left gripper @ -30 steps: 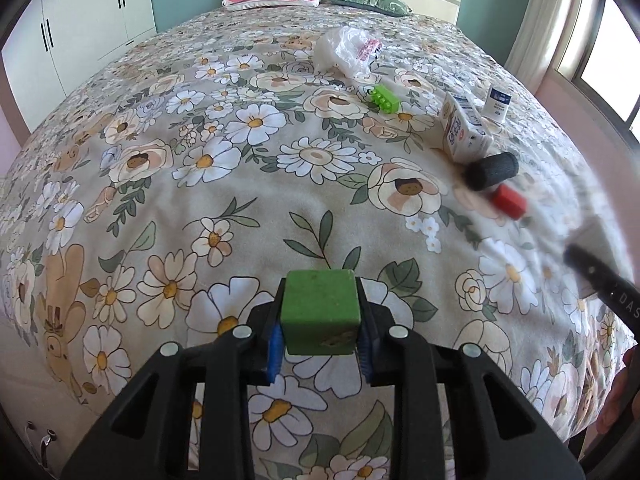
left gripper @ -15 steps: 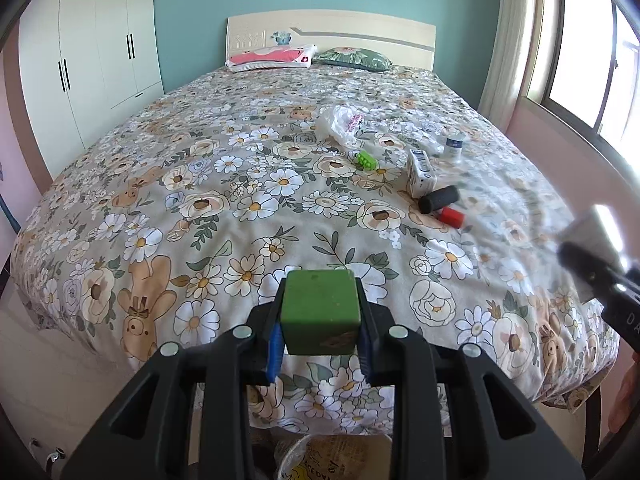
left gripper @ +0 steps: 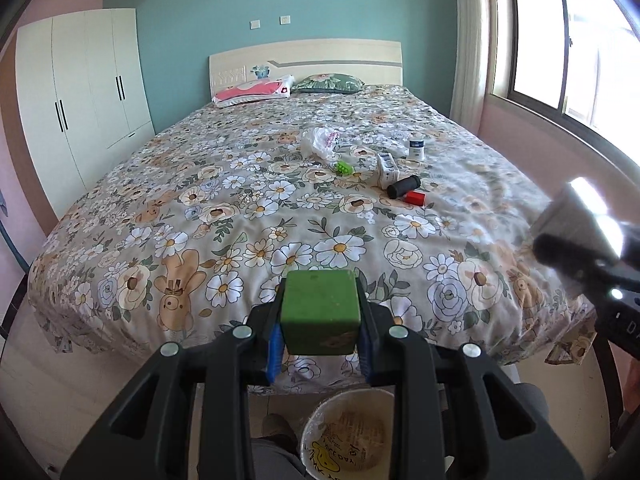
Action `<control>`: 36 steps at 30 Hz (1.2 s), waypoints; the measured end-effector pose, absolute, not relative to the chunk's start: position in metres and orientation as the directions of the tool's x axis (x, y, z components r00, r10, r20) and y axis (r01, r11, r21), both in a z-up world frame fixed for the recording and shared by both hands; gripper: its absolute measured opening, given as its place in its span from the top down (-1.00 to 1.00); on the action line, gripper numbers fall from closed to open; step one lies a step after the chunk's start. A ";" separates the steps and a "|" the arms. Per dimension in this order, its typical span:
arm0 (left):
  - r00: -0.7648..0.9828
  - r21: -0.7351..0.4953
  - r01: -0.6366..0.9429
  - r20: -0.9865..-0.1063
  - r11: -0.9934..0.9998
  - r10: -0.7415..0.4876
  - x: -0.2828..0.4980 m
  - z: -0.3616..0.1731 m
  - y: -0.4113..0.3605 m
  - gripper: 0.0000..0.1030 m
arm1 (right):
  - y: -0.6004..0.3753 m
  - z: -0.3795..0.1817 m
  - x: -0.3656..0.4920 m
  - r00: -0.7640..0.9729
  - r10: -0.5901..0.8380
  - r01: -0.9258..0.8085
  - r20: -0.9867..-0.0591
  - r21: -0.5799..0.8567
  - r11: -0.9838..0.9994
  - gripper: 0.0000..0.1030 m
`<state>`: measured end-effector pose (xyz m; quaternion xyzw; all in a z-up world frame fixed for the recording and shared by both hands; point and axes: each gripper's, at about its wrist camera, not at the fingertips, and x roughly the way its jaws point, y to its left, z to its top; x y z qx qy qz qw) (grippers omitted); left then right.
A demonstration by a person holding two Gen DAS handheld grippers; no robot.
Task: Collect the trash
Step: 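Carry the green block and medicine box over the white bin with both tools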
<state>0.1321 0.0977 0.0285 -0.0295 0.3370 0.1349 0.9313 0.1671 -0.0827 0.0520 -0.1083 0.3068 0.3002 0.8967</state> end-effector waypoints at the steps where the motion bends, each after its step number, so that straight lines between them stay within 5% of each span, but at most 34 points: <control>1: 0.737 0.035 -0.264 -0.638 0.964 0.225 0.127 0.027 0.096 0.39 | -0.084 0.051 0.161 0.629 0.471 -0.610 -0.618 -0.016 0.792 0.14; 14: 0.651 0.045 -0.148 -0.747 0.988 0.131 0.102 -0.045 0.096 0.39 | -0.090 -0.020 0.129 0.511 0.448 -0.688 -0.734 -0.037 0.725 0.14; 36: 0.379 0.033 -0.028 -0.924 0.999 0.041 0.127 -0.224 0.086 0.39 | -0.056 -0.218 0.142 0.209 0.338 -0.760 -0.918 0.065 0.647 0.14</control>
